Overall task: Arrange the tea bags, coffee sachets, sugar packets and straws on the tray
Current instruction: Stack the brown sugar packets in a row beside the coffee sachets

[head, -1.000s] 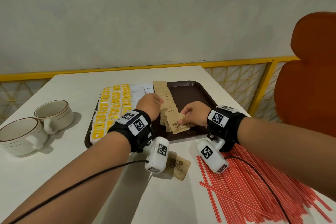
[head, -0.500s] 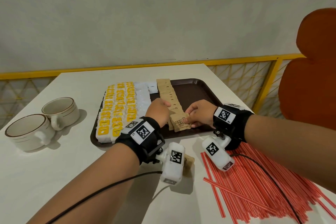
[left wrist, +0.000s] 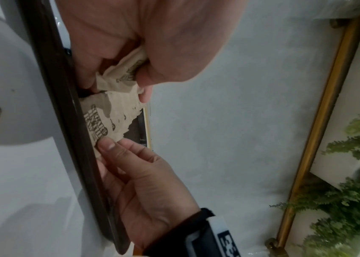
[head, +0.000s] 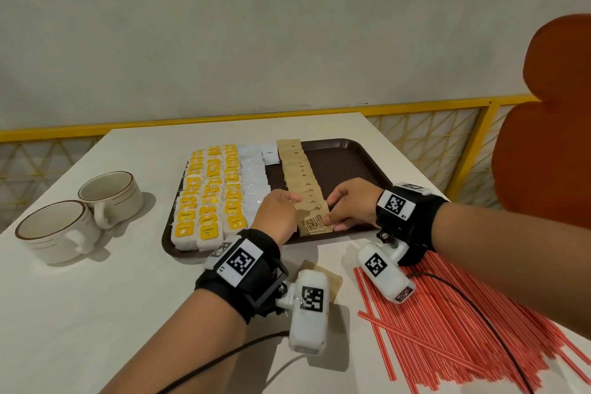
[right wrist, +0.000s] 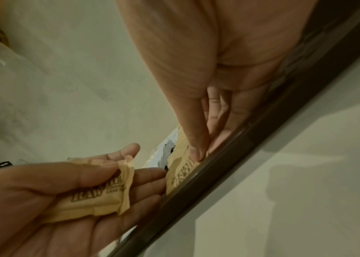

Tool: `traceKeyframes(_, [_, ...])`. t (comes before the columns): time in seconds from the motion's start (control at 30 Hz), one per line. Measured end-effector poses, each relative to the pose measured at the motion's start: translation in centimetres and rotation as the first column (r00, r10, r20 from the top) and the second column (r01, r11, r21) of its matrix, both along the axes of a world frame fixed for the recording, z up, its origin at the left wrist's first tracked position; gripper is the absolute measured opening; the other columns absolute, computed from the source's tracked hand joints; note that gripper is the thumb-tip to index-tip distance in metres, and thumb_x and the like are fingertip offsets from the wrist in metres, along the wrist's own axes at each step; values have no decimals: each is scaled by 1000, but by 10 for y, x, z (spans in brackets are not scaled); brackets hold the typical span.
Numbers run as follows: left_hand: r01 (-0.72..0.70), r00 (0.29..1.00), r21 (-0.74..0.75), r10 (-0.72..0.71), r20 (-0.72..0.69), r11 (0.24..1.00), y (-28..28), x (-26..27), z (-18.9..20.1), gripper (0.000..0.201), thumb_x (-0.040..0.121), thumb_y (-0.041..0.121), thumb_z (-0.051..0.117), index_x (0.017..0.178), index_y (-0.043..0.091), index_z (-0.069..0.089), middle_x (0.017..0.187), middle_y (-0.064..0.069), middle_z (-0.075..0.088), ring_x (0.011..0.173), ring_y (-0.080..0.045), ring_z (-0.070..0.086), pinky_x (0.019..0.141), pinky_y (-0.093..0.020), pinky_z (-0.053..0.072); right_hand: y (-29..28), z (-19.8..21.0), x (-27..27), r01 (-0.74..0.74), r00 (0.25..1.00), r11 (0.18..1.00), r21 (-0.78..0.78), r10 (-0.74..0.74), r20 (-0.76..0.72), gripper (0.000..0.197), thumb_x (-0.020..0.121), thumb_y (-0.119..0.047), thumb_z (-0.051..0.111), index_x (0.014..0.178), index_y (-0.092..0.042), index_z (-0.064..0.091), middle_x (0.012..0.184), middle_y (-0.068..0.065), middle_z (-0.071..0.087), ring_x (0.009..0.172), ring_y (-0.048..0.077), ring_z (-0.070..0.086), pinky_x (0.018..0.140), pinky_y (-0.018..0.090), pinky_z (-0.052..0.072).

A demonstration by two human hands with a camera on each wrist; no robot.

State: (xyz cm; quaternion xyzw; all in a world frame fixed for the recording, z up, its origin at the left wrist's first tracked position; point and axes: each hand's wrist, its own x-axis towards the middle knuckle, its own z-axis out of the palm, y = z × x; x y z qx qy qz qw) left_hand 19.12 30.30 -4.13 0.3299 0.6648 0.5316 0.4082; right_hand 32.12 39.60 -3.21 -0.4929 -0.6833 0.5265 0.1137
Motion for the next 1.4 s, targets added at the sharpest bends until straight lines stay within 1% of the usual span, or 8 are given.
traceKeyframes(0.23, [-72, 990, 34, 68, 125, 997, -6, 3, 3, 37, 91, -11, 25, 99, 11, 54, 127, -20, 56, 112, -34, 58, 83, -40, 53, 0, 3, -1, 68, 997, 996, 58, -70, 32, 15, 82, -6, 73, 79, -8, 59, 77, 12, 64, 59, 15, 57, 66, 28, 55])
traceKeyframes(0.47, [-178, 917, 19, 159, 365, 984, -3, 12, 22, 34, 96, -8, 26, 84, 8, 54, 95, -15, 61, 98, -30, 58, 90, -44, 48, -3, -1, -7, 198, 971, 978, 69, -186, -152, 36, 89, 11, 51, 122, 0, 59, 123, 17, 61, 111, 26, 61, 96, 33, 50])
traceKeyframes(0.63, [-171, 929, -8, 164, 332, 985, 8, 11, 21, 26, 97, 1, 33, 91, 5, 57, 109, -22, 59, 104, -31, 56, 96, -42, 45, 0, -17, -24, 46, 998, 991, 122, -40, -50, 49, 82, 11, 47, 124, -10, 63, 120, 6, 67, 110, 19, 64, 97, 39, 51])
traceKeyframes(0.8, [-221, 892, -21, 210, 400, 975, 16, 9, 21, 31, 100, 6, 26, 118, 13, 51, 111, -16, 63, 91, -29, 62, 69, -35, 49, 24, -36, -35, 54, 997, 975, 214, -63, 38, 58, 80, 5, 54, 135, -13, 54, 134, 6, 58, 120, 23, 57, 100, 40, 49])
traceKeyframes(0.93, [-187, 907, -25, 182, 380, 982, 21, 5, 22, 32, 99, 3, 27, 80, 11, 52, 84, -11, 61, 74, -24, 59, 76, -36, 49, 26, -32, -35, 71, 996, 975, 212, -82, 44, 57, 79, 5, 55, 133, -11, 55, 132, 7, 60, 119, 23, 58, 99, 40, 49])
traceKeyframes(1.17, [-198, 899, -1, 182, 398, 980, 25, 3, 19, 30, 100, 10, 27, 122, 17, 46, 100, -12, 63, 81, -23, 62, 64, -32, 50, 24, -22, -31, 55, 998, 973, 225, -59, 12, 55, 78, 4, 57, 131, -9, 58, 131, 5, 61, 120, 21, 57, 101, 38, 48])
traceKeyframes(1.3, [-185, 949, 19, 173, 263, 983, 25, 1, 22, 35, 98, 0, 27, 76, 11, 53, 79, -10, 58, 77, -24, 57, 80, -38, 47, 17, -9, -27, 74, 996, 983, 171, -64, -63, 41, 81, 9, 53, 115, -10, 68, 112, 3, 69, 107, 18, 64, 97, 39, 51])
traceKeyframes(1.4, [-213, 943, 15, 202, 265, 977, 35, -8, 22, 35, 99, 1, 26, 88, 9, 59, 86, -11, 59, 78, -22, 57, 80, -35, 46, 17, -1, -26, 149, 982, 980, 128, -133, -131, 36, 87, 10, 50, 118, -4, 60, 106, 3, 63, 110, 22, 59, 102, 39, 46])
